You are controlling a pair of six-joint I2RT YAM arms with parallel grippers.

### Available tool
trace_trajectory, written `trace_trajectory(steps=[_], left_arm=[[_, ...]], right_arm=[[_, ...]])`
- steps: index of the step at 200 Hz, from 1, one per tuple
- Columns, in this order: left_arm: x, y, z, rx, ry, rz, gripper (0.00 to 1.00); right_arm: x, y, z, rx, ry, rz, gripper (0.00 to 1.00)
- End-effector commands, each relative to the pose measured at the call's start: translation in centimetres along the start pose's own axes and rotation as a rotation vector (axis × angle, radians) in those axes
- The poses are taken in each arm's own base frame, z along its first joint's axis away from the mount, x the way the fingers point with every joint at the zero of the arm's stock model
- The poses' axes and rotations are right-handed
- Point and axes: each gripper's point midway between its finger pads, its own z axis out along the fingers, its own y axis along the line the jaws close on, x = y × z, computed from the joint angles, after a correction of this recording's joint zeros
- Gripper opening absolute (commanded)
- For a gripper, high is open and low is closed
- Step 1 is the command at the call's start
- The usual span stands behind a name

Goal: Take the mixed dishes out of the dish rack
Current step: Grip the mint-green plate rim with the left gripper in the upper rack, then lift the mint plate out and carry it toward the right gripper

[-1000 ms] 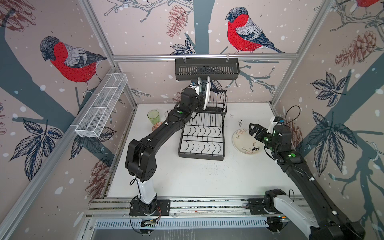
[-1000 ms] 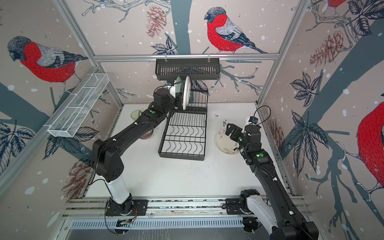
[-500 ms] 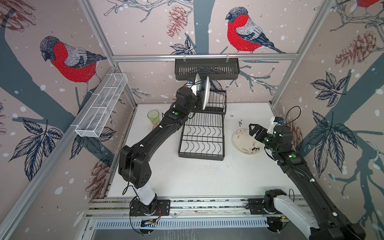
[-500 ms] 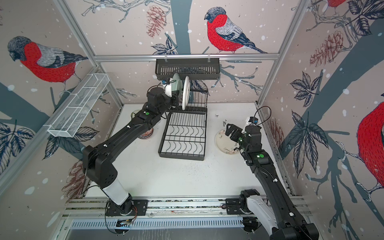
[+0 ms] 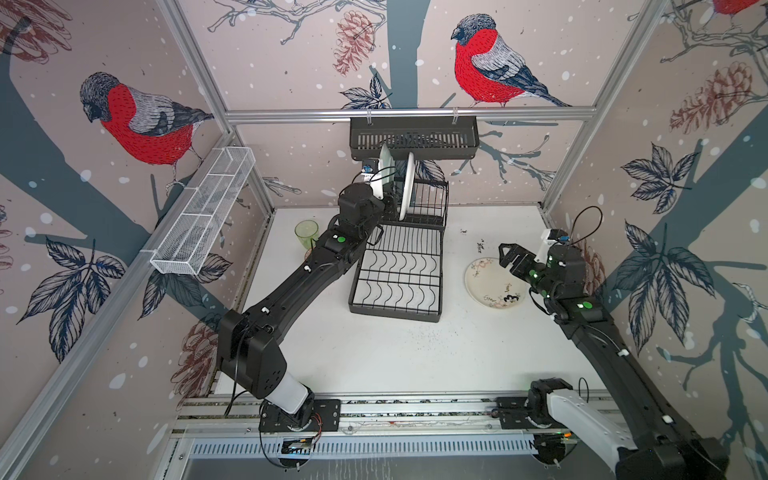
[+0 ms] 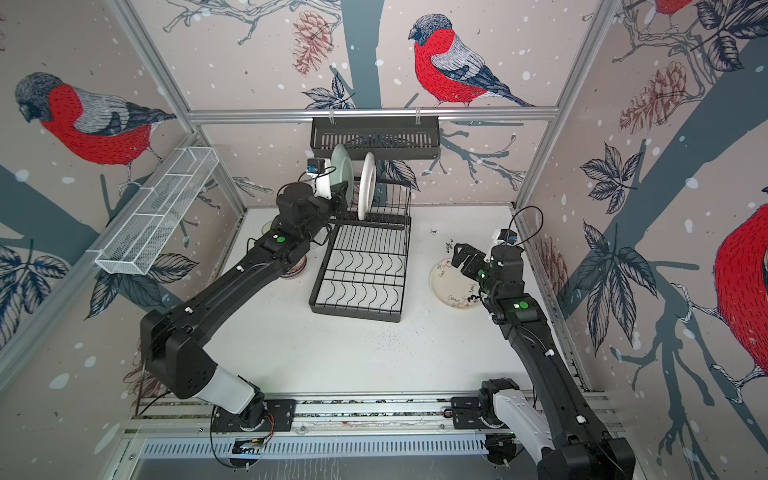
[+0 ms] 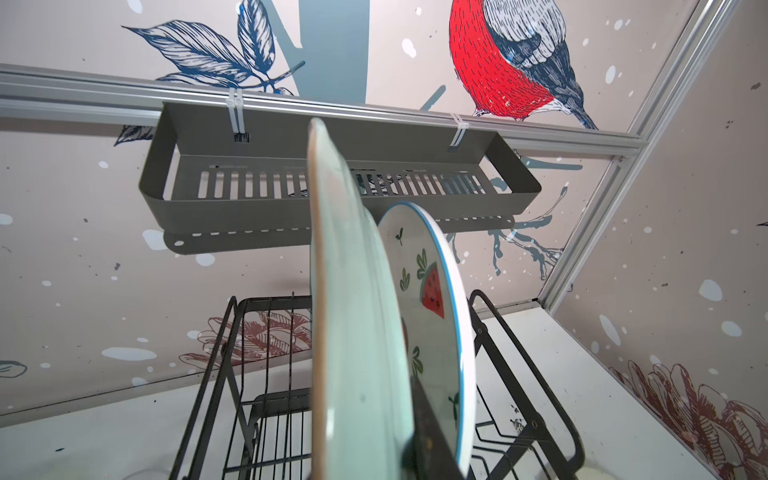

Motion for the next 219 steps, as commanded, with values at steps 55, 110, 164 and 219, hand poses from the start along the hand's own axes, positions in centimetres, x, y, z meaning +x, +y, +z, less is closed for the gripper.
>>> trace_trajectory(steps=[55, 110, 164, 219], left_arm=[[-6.0, 0.5, -2.7, -0.018, -0.206, -0.013, 0.0], [-6.8, -0.6, -4.8, 0.055, -0.217, -0.036, 0.0], [-6.4, -2.6, -8.2, 0.11, -0.236, -0.029, 0.0], [-4.3, -2.2, -12.0, 0.112, -0.204, -0.059, 0.0]], right_arm=[[0.0, 0.9, -0.6, -0.045, 0.007, -0.002, 1.0], [0.3, 0.9, -0.8, -0.055, 0.015, 0.004, 1.0], [1.2, 0.8, -0.6, -0.067, 0.041, -0.005, 1.0], [2.1, 1.1, -0.6, -0.105, 0.067, -0.02, 1.0]])
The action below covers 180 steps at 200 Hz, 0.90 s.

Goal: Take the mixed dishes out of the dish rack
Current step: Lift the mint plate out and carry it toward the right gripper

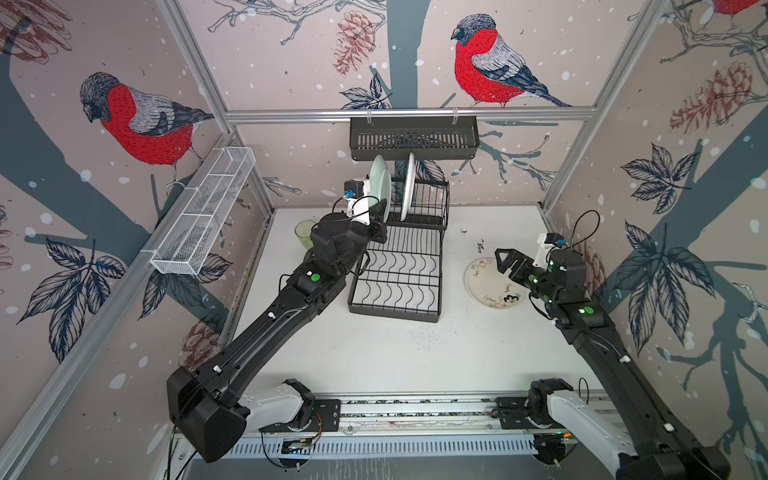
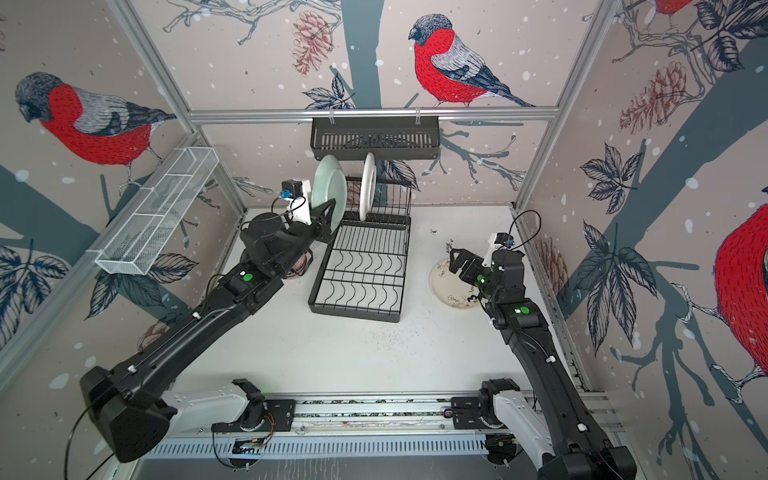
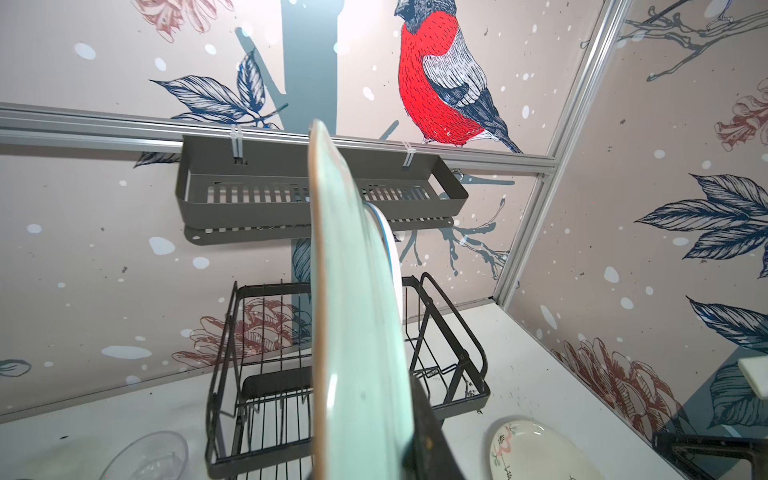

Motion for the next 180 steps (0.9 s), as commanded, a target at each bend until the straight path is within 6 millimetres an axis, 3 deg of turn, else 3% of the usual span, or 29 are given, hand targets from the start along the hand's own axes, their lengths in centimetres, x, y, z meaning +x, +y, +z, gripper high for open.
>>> trace_trajectory(steps=[1, 45, 120, 180], left_arm=[[-3.0, -0.5, -1.8, 0.024, -0.14, -0.037, 0.0], [-0.8, -0.3, -3.6, 0.024, -0.108, 0.004, 0.0], [2.4, -3.3, -5.8, 0.15, -0.049, 0.025, 0.0], [5.4, -5.1, -7.0, 0.274, 0.021, 0.03, 0.0]], right_arm=[[0.5, 0.6, 0.2, -0.039, 0.016, -0.018, 1.0], [1.5, 1.0, 1.3, -0.105, 0.02, 0.041, 1.0], [2.1, 4.0, 1.1, -0.154, 0.041, 0.009, 1.0], [3.0, 4.4, 1.1, -0.173, 0.091, 0.02, 1.0]])
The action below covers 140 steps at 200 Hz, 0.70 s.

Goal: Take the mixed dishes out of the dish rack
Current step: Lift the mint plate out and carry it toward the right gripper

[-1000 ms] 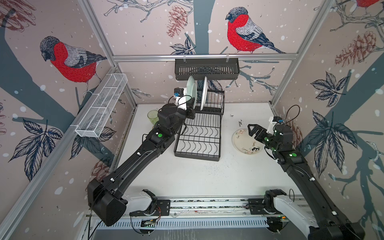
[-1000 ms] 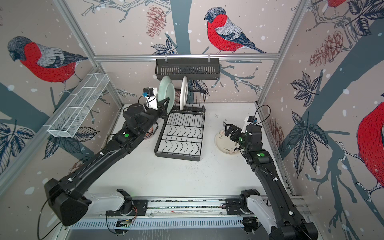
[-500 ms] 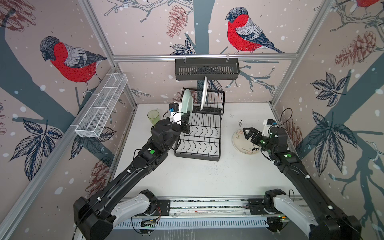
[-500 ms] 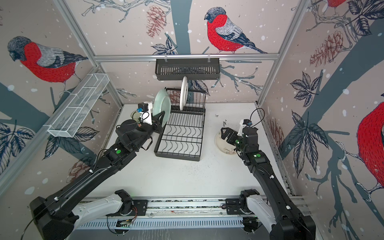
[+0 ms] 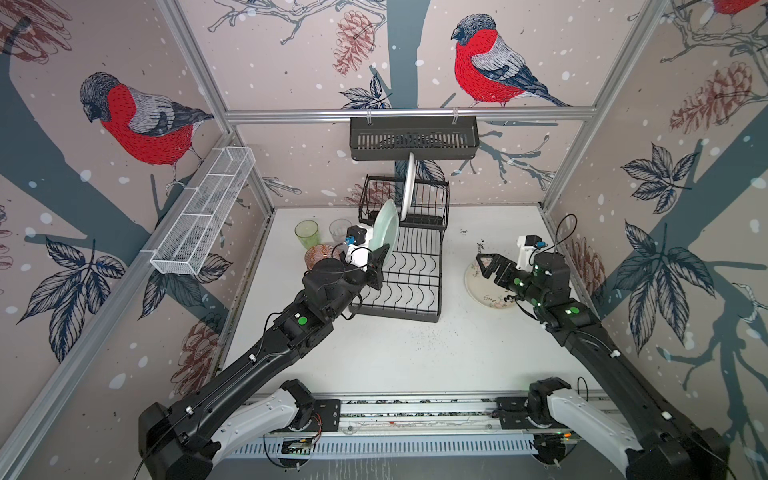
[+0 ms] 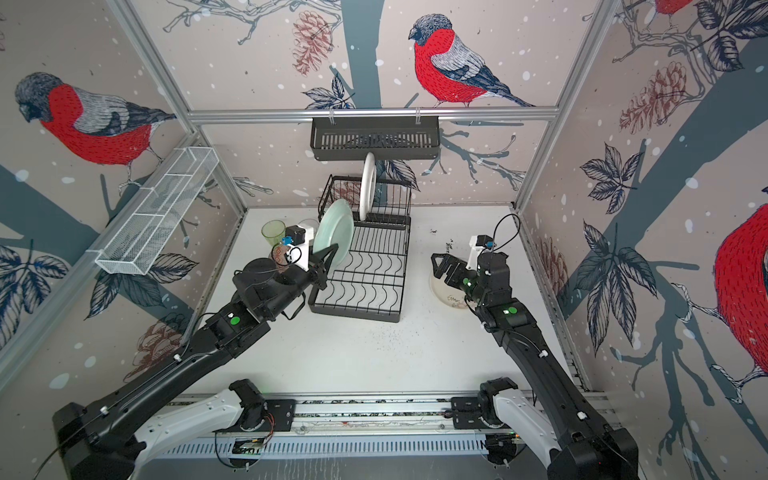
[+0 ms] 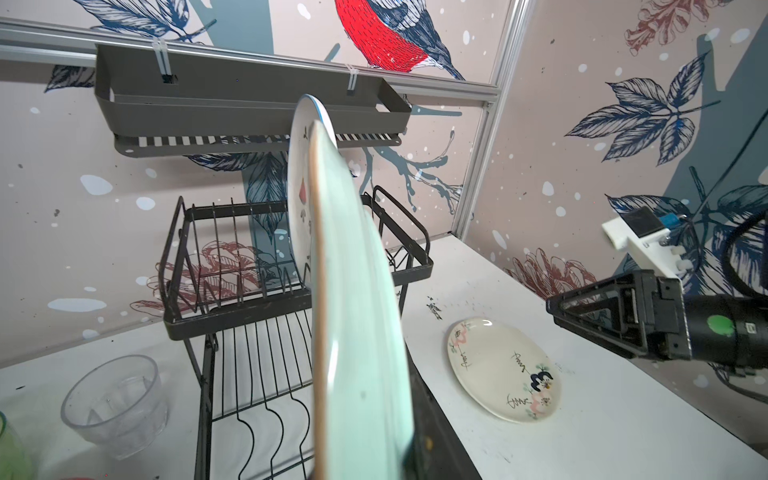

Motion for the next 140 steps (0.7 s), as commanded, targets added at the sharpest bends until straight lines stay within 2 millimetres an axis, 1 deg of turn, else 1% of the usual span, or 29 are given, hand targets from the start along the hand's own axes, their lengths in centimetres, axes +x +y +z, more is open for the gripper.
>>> trace_trajectory(steps=[1, 25, 52, 70, 81, 108, 125, 140], left_arm=[[-1.9, -1.7, -0.5, 0.092, -0.087, 0.006, 0.0], [-0.9, -2.5, -0.8, 0.121, -0.067, 0.008, 0.0], [0.2, -4.0, -1.0, 0.162, -0.044, 0.04, 0.0], [1.2, -5.2, -0.9, 0.209, -0.032, 0.066, 0.0], [1.9, -5.7, -0.6, 0.229, -0.018, 0.071, 0.0], [3.7, -5.9, 0.4, 0.234, 0.033, 0.079, 0.0], [4.4, -6.1, 0.9, 0.242, 0.044, 0.083, 0.0], [4.9, -6.3, 1.3, 0.25, 0.049, 0.084, 0.0]], right_arm=[[-0.2, 0.6, 0.0, -0.019, 0.006, 0.009, 1.0], [0.1, 0.3, -0.1, -0.006, 0.012, 0.012, 1.0], [0.4, 0.2, 0.0, -0.012, 0.021, 0.021, 1.0], [1.2, 0.4, 0.2, -0.037, 0.061, 0.033, 1.0], [1.9, 0.2, 0.5, -0.036, 0.104, 0.057, 1.0], [3.5, 0.4, 0.8, -0.072, 0.195, 0.104, 1.0], [3.5, 0.7, 0.6, -0.084, 0.2, 0.117, 1.0], [3.2, 0.9, 0.3, -0.092, 0.183, 0.129, 1.0]])
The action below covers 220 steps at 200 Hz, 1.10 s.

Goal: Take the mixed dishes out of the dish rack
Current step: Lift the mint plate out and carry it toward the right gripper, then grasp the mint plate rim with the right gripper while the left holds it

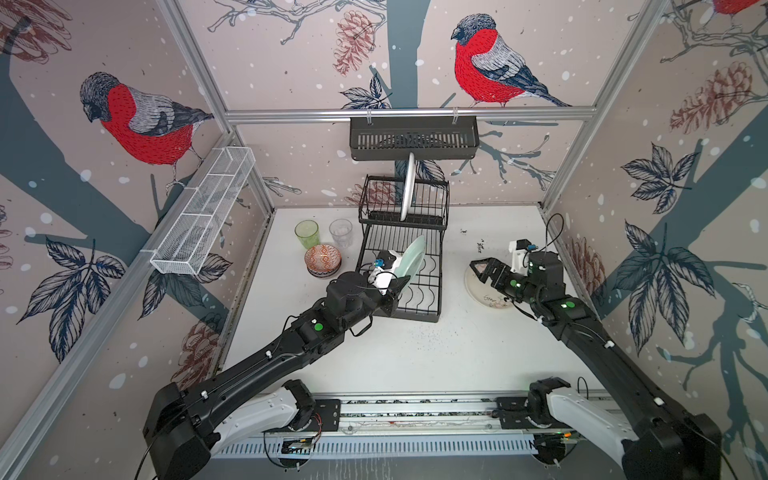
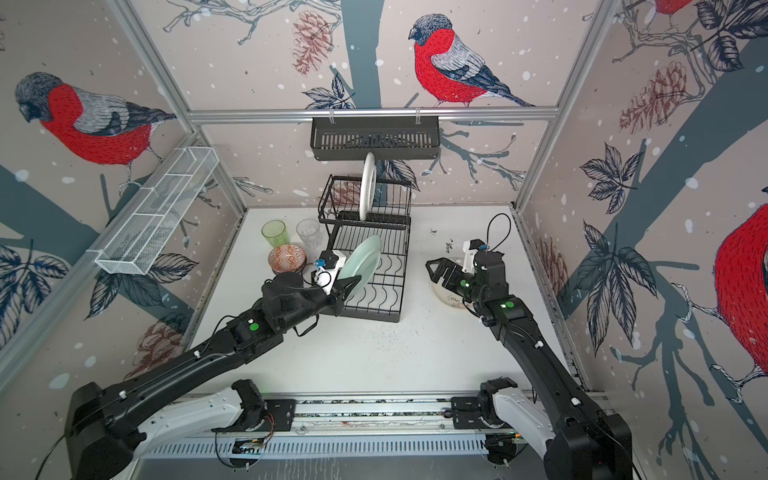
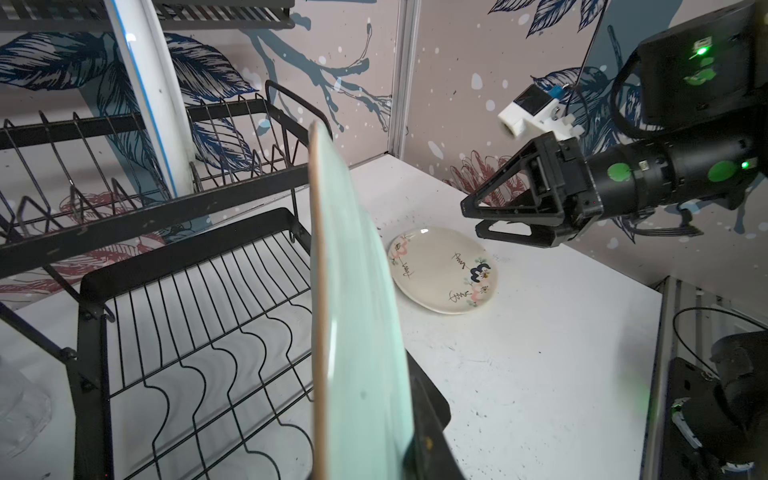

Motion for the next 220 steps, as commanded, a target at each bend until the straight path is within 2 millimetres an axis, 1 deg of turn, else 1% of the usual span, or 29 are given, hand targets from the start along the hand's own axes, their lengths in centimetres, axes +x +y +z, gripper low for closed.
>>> trace_trajectory(steps=[1, 50, 73, 93, 113, 144, 178, 220], left_arm=[[-3.4, -0.9, 0.2, 0.043, -0.146, 0.031, 0.0], [-2.1, -2.2, 2.0, 0.082, -0.126, 0.051, 0.0], [-1.4, -3.1, 3.0, 0.093, -0.111, 0.081, 0.0], [-1.1, -4.0, 3.9, 0.066, -0.088, 0.134, 0.0], [-1.3, -4.8, 4.6, 0.05, -0.085, 0.186, 0.0], [-1.4, -5.5, 5.4, 0.046, -0.086, 0.234, 0.0], [-0.9, -6.5, 6.2, 0.04, -0.065, 0.272, 0.0], [-0.6, -7.3, 6.9, 0.009, -0.069, 0.328, 0.0]], right_arm=[[0.1, 1.2, -0.5, -0.053, 0.008, 0.03, 1.0], [-1.0, 2.7, -1.7, -0.103, -0.044, 0.06, 1.0], [-1.2, 2.9, -2.0, -0.103, -0.047, 0.075, 1.0], [-1.2, 3.0, -2.1, -0.098, -0.04, 0.089, 1.0], [-1.4, 3.4, -2.5, -0.106, -0.043, 0.105, 1.0], [-1.9, 4.2, -3.3, -0.124, -0.061, 0.123, 1.0], [-1.5, 3.5, -3.6, -0.116, -0.033, 0.192, 1.0], [-1.0, 4.0, -3.7, -0.17, -0.003, 0.253, 1.0]])
